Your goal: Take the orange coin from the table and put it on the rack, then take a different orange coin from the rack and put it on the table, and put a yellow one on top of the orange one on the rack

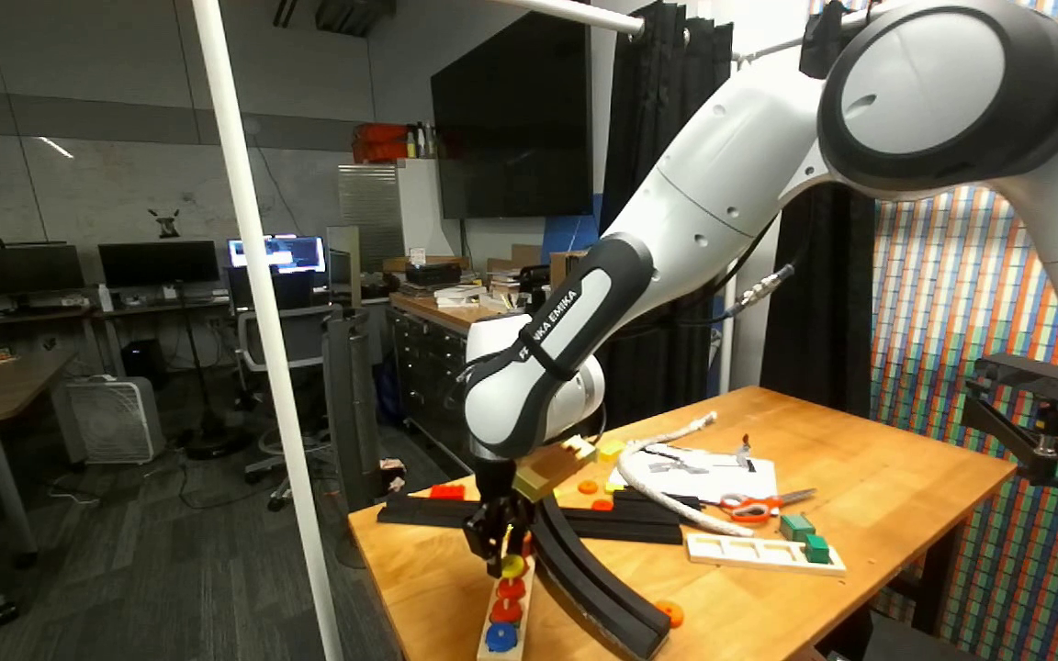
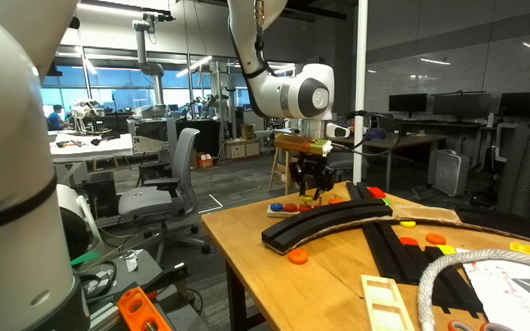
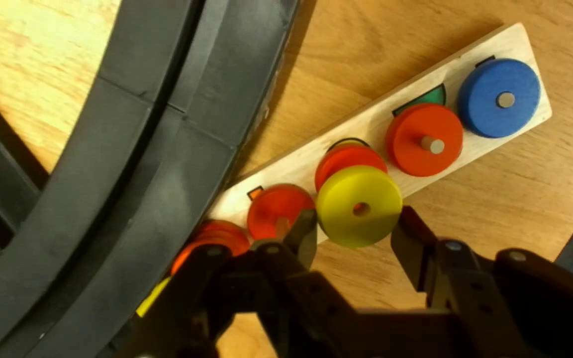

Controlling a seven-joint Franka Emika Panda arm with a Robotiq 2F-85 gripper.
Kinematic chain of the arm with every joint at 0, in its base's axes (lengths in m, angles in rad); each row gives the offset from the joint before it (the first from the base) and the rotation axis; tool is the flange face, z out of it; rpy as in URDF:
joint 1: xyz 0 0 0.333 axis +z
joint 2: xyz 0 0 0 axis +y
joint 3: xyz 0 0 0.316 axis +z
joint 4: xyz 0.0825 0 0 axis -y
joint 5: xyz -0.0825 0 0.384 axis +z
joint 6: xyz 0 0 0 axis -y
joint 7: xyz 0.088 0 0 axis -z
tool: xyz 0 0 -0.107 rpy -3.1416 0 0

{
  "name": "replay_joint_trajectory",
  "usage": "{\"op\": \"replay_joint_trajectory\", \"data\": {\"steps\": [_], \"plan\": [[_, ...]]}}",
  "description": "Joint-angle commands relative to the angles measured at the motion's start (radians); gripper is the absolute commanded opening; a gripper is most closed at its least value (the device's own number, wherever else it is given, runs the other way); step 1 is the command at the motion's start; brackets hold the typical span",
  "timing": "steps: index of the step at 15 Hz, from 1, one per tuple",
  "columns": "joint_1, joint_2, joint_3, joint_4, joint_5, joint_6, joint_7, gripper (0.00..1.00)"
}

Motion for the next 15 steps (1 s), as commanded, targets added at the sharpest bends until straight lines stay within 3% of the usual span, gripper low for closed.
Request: {"op": "replay_joint_trajectory", "data": {"steps": [1,15], "plan": [[-0.004,-0.030,0.000,-0.050,0.020,0.032,0.004,0.22],[-0.037,0.006,0.009,-0.001,0.088,0.009,-0.042,0.22]]}}
